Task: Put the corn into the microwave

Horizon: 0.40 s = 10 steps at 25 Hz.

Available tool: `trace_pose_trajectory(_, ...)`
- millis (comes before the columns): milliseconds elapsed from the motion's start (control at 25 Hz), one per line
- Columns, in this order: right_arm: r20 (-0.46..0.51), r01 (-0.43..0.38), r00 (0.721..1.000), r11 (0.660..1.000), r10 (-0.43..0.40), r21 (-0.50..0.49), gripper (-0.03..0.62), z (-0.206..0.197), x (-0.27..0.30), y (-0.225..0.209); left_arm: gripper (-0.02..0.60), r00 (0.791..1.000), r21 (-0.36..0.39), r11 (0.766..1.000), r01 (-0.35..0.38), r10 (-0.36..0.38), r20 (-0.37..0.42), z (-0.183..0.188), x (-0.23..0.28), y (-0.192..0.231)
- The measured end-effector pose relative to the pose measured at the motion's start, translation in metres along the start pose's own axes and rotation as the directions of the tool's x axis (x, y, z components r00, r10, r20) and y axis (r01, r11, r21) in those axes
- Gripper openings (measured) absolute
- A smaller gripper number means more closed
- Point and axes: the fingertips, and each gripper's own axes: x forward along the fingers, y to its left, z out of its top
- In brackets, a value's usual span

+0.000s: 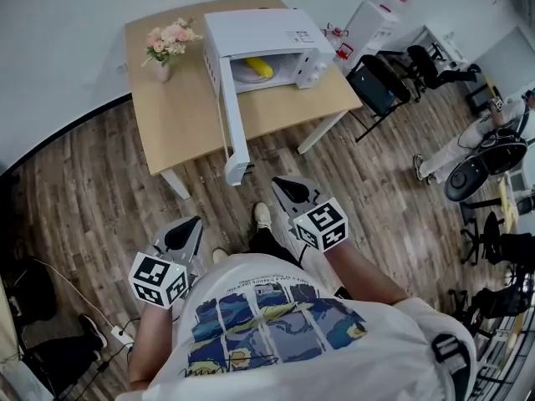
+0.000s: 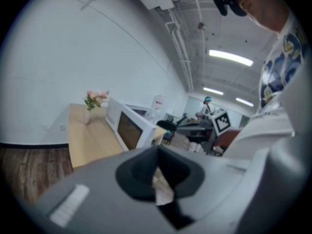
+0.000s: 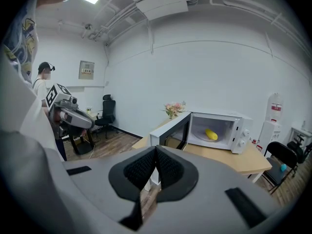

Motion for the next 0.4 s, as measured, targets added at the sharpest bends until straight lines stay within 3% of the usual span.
trace_pose_trajectory(400, -0.011, -0.015, 1.0, 1.0, 0.015, -0.01, 0.009, -0.0031, -0.0028, -0.0017, 0.009, 1.0, -0.025, 1.0, -0.001, 0.001, 0.0, -0.0076, 0.0079, -0.0004)
